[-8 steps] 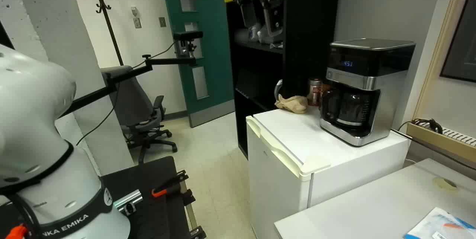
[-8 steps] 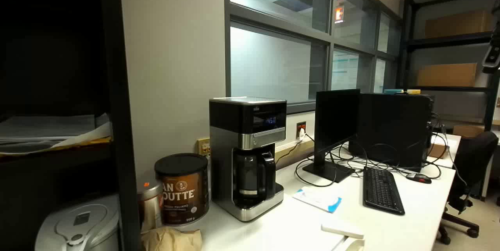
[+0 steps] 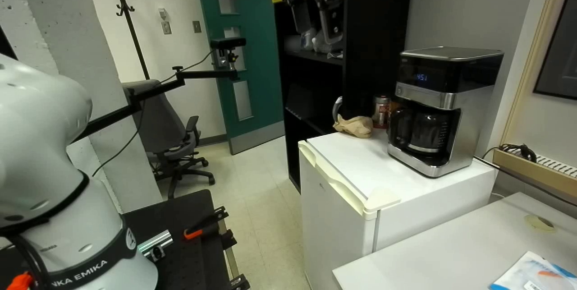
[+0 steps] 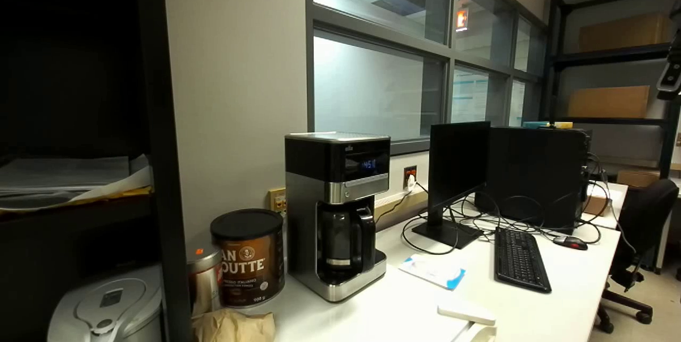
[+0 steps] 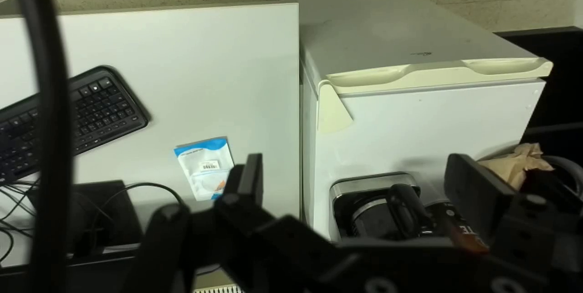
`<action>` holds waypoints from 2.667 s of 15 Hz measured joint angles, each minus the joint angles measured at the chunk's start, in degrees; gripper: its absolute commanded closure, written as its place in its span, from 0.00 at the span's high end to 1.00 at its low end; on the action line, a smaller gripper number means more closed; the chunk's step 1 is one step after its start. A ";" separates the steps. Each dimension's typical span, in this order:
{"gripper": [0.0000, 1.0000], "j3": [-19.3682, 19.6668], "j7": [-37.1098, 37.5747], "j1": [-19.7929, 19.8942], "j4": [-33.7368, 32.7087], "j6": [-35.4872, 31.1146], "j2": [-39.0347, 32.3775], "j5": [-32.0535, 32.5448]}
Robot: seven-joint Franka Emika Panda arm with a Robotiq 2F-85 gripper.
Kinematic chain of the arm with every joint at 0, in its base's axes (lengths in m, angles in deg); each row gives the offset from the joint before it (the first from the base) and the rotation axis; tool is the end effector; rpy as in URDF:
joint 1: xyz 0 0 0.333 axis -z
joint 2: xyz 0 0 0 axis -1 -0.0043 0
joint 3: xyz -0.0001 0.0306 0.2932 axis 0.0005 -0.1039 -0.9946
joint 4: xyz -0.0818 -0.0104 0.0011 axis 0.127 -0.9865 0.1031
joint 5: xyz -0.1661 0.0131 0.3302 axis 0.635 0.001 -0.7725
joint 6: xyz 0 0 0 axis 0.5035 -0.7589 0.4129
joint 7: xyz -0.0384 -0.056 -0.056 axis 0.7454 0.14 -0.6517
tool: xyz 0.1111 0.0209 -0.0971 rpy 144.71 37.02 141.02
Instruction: Press a button the coffee maker
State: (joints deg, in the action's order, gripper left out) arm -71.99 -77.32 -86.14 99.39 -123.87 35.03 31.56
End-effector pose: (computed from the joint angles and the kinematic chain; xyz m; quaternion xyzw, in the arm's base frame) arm 0.3467 -0.0967 0.5106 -0.9907 0.0499 -0.1199 0.0402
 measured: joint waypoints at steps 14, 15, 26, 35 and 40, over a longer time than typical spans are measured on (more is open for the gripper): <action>0.68 -5.22 -2.61 -4.87 -4.00 -15.52 -19.54 0.25; 0.60 -6.05 -2.64 -5.03 -4.73 -16.63 -21.73 0.53; 0.00 -12.66 0.33 -5.38 -12.05 -28.83 -39.92 18.15; 0.00 -13.25 2.55 -6.79 -12.85 -47.43 -46.68 24.94; 0.00 -12.36 9.55 -7.89 -15.29 -53.34 -51.37 37.14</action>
State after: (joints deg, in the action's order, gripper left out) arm -84.35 -67.77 -94.02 84.10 -177.20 -16.34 68.70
